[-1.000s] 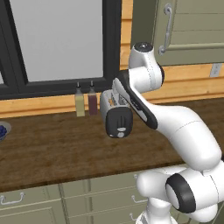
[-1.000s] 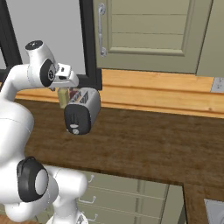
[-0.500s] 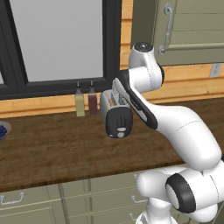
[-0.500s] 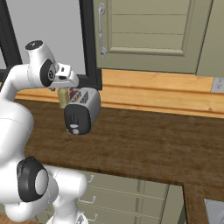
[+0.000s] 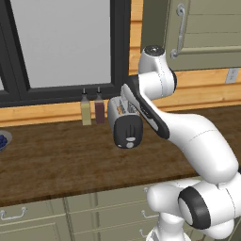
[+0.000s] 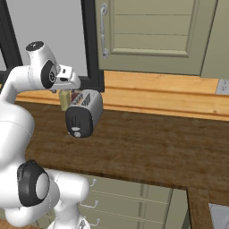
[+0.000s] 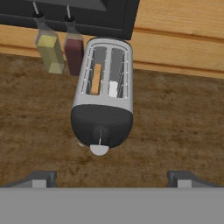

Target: Start the toaster. Once the lever pops up, take the bread to the plate on the dining counter.

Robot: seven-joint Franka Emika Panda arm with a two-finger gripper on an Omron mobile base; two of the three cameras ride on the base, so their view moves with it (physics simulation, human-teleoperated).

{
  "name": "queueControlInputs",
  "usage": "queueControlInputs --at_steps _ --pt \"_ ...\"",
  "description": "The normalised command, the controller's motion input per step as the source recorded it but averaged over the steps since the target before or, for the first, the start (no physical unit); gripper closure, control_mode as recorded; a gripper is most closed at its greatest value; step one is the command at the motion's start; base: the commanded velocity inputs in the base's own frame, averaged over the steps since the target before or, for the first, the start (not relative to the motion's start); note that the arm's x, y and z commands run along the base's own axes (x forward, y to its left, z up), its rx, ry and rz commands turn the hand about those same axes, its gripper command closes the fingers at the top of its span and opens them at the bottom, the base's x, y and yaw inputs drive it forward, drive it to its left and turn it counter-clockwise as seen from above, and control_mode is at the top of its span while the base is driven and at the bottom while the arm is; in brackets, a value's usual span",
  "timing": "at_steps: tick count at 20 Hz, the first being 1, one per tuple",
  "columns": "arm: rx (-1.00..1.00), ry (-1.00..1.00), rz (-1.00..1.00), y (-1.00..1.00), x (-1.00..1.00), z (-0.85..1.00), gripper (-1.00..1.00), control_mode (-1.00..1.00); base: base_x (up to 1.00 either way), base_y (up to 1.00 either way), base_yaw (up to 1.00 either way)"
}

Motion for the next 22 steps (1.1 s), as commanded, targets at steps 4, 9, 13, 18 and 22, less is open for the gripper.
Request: queueControlInputs --at_steps 4,9,13,18,22 --pt "0.00 0.00 0.00 0.00 0.00 0.00 -1.00 -1.00 0.00 0.00 0.00" --pt "0.00 0.00 0.00 0.00 0.00 0.00 -1.00 -1.00 0.00 0.00 0.00" --pt "0.00 0.00 0.00 0.00 0.00 0.00 -1.00 -1.00 0.00 0.00 0.00" --pt "0.00 0.00 0.00 0.00 0.00 0.00 -1.00 -1.00 0.00 0.00 0.00" --pt "0.00 0.00 0.00 0.00 0.00 0.00 -1.00 -1.00 0.00 0.00 0.00"
